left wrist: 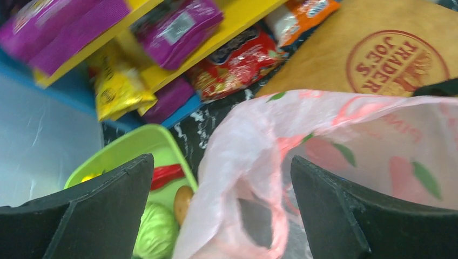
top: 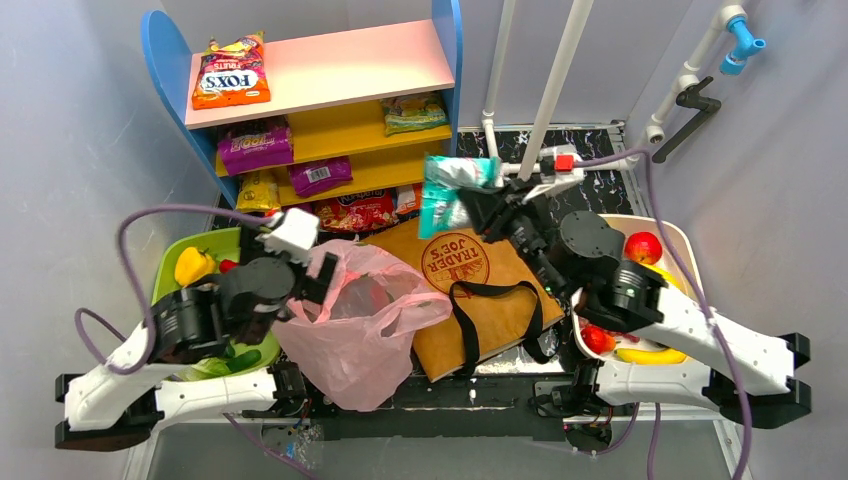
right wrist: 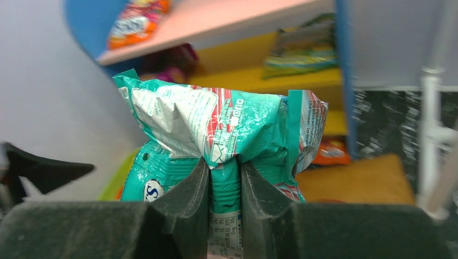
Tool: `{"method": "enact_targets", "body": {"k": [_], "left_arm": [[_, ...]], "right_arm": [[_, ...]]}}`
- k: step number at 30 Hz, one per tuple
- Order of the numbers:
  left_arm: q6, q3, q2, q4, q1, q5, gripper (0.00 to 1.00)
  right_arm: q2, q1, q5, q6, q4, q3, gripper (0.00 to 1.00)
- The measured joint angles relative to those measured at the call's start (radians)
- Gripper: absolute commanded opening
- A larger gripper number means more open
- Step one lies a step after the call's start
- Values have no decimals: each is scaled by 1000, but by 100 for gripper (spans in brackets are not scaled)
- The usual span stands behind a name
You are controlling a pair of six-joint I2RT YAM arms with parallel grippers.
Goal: Place the food into the grocery bag and tie it
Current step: Adjust the grocery bag at the center of the board.
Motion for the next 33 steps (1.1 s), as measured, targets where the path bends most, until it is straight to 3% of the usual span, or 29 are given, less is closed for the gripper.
{"method": "enact_targets", "body": {"k": [5,10,13,18,24,33], "left_arm": [[68,82,236,75,-5,155,98],[159,86,397,180,-82,325,98],[248,88,454,255,-200,367,98],[360,102,650,340,-335,388,98],[400,72,814,409,-372,413,98],[396,51,933,483,-464,402,98]], "right_arm": [[-121,0,222,45,-372,1,1],[-284,0,383,91,-576,-8,1],[-375,-2,455,105,-646,1,1],[-389,-3,505,138,-739,24,1],[-389,-3,504,180,-817,24,1],[-415,-3,498,224,-870,11,1]]}}
